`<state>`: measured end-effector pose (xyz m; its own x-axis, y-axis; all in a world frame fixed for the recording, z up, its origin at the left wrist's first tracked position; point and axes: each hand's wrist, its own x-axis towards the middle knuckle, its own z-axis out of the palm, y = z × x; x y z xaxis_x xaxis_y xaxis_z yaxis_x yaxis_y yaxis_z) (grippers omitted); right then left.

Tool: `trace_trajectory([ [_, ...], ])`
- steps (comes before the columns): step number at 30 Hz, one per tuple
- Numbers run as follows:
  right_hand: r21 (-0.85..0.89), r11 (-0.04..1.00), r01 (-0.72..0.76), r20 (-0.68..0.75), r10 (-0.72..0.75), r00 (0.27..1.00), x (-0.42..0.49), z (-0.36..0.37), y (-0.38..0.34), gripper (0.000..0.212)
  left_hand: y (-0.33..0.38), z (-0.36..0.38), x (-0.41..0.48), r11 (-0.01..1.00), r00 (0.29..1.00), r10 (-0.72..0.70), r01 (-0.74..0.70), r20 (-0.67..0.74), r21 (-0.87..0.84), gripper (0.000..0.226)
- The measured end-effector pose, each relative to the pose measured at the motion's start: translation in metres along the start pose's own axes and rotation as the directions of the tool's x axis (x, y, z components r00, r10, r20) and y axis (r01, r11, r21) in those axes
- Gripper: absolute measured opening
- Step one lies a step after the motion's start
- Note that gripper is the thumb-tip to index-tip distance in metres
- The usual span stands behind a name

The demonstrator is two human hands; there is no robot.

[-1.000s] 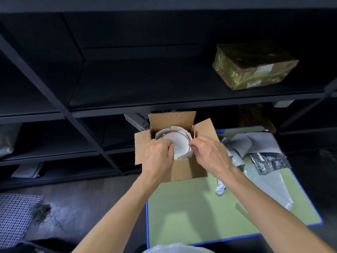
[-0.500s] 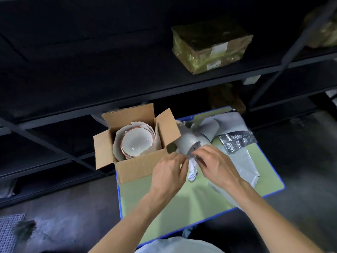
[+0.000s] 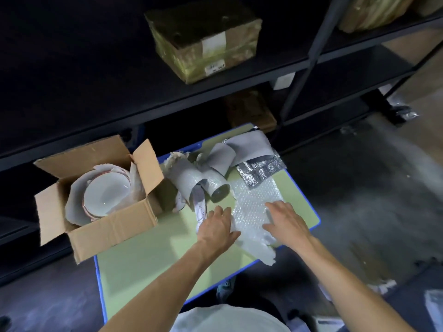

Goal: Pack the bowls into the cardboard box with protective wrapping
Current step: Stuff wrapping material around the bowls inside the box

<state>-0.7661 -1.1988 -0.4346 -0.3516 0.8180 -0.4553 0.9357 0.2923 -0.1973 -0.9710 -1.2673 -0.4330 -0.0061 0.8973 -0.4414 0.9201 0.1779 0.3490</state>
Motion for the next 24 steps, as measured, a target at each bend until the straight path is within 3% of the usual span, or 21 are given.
trace_trajectory([
  [7, -0.062, 0.998, -0.023, 0.011, 0.023, 1.0, 0.02, 0.013, 0.01, 0.09, 0.014, 0.018, 0.014, 0.996, 0.996, -0.086, 0.086, 0.029, -0.023, 0.065],
  [13, -0.041, 0.998, 0.037, -0.085, -0.04, 0.996, 0.027, 0.023, 0.008, 0.046, 0.011, 0.025, 0.021, 0.983, 0.987, -0.153, 0.149, -0.038, -0.105, 0.04],
  [17, 0.094, 0.993, 0.074, -0.115, -0.063, 0.991, 0.027, 0.019, 0.006, 0.009, 0.002, 0.028, 0.022, 0.971, 0.982, -0.184, 0.175, -0.04, -0.166, 0.028],
  [20, 0.216, 0.971, 0.104, -0.049, -0.096, 0.994, 0.028, 0.007, 0.003, 0.008, -0.007, 0.025, 0.015, 0.942, 0.981, -0.191, 0.171, -0.041, -0.29, 0.023],
  [24, 0.367, 0.914, 0.171, 0.005, -0.186, 0.983, 0.03, -0.021, -0.008, 0.014, -0.021, 0.009, -0.001, 0.798, 0.964, -0.261, 0.183, -0.054, -0.574, 0.032],
])
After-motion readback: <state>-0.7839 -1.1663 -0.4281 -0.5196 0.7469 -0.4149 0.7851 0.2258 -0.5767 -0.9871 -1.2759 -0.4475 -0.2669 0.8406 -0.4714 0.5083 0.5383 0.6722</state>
